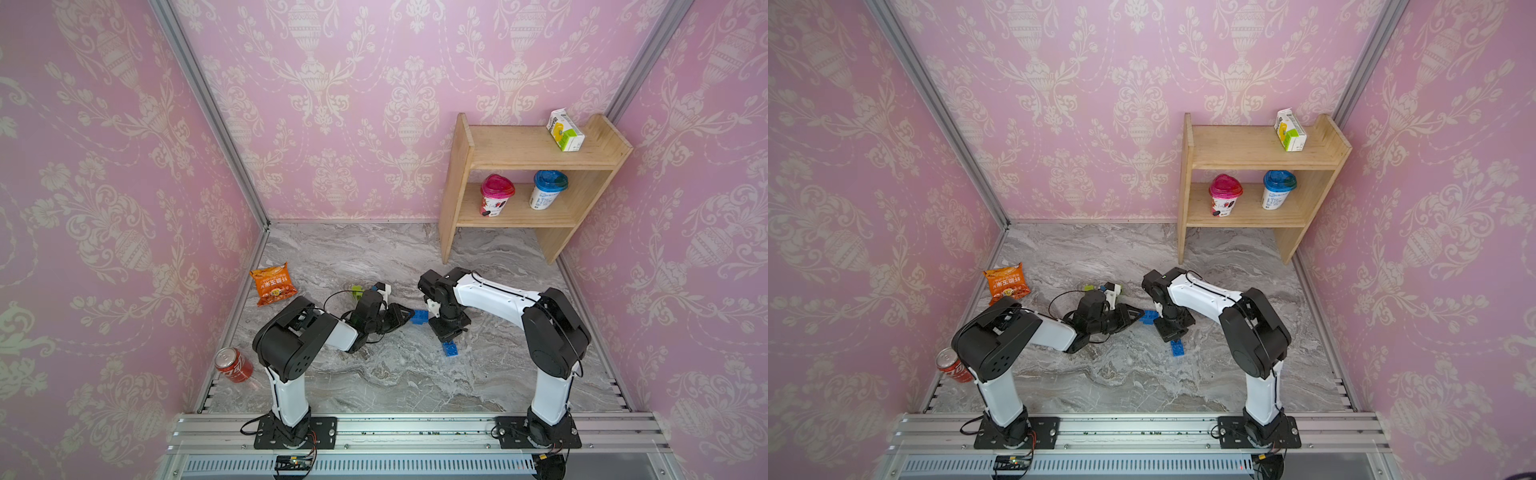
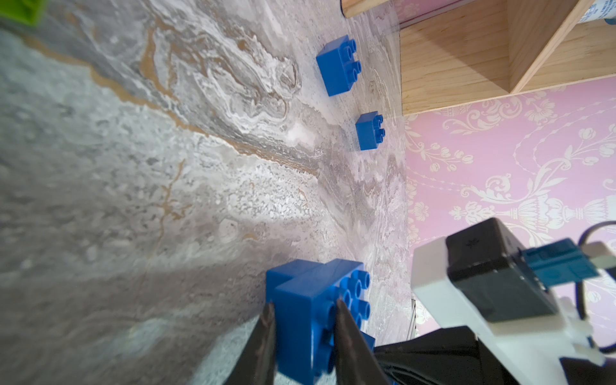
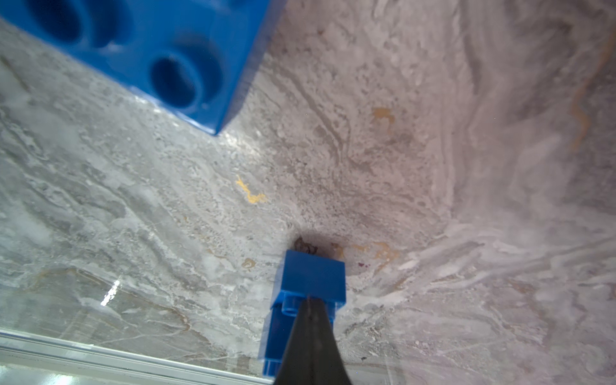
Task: Assemble the letter v with lego
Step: Adjust the lego brick at the center of the board.
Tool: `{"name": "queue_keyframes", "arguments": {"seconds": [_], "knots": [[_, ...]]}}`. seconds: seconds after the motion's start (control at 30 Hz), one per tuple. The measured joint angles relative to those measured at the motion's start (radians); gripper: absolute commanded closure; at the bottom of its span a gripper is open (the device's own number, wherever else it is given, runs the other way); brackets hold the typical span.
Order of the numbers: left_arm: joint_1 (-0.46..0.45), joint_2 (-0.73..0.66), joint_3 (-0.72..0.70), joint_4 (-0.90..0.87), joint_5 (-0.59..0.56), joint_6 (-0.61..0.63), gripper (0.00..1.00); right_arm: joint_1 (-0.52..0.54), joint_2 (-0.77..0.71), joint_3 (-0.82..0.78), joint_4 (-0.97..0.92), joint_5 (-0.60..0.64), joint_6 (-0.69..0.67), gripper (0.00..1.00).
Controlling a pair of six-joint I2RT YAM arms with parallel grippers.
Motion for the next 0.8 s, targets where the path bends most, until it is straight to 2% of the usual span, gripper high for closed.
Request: {"name": "queue_keyframes", "arguments": {"seconds": [0.43,0.57,0.7,0.8], "knots": [[0.000,0.008,-0.001,0.018,0.004,0.000,0.73,-0.048,-0.006,0.013,0.034,0.007,-0.003,1.00],[0.000,0.008,-0.001,0.018,0.004,0.000,0.73,-0.046,-0.112,-0.002,0.032,0.026,0.013,1.00],[0.000,0.008,-0.001,0.018,0.004,0.000,0.73,0.004,-0.231,-0.042,0.029,0.031,0.053,1.00],[0.000,0.008,-0.001,0.018,0.004,0.000,0.73,0.032,-0.243,-0.068,0.028,0.021,0.074,1.00]]}}
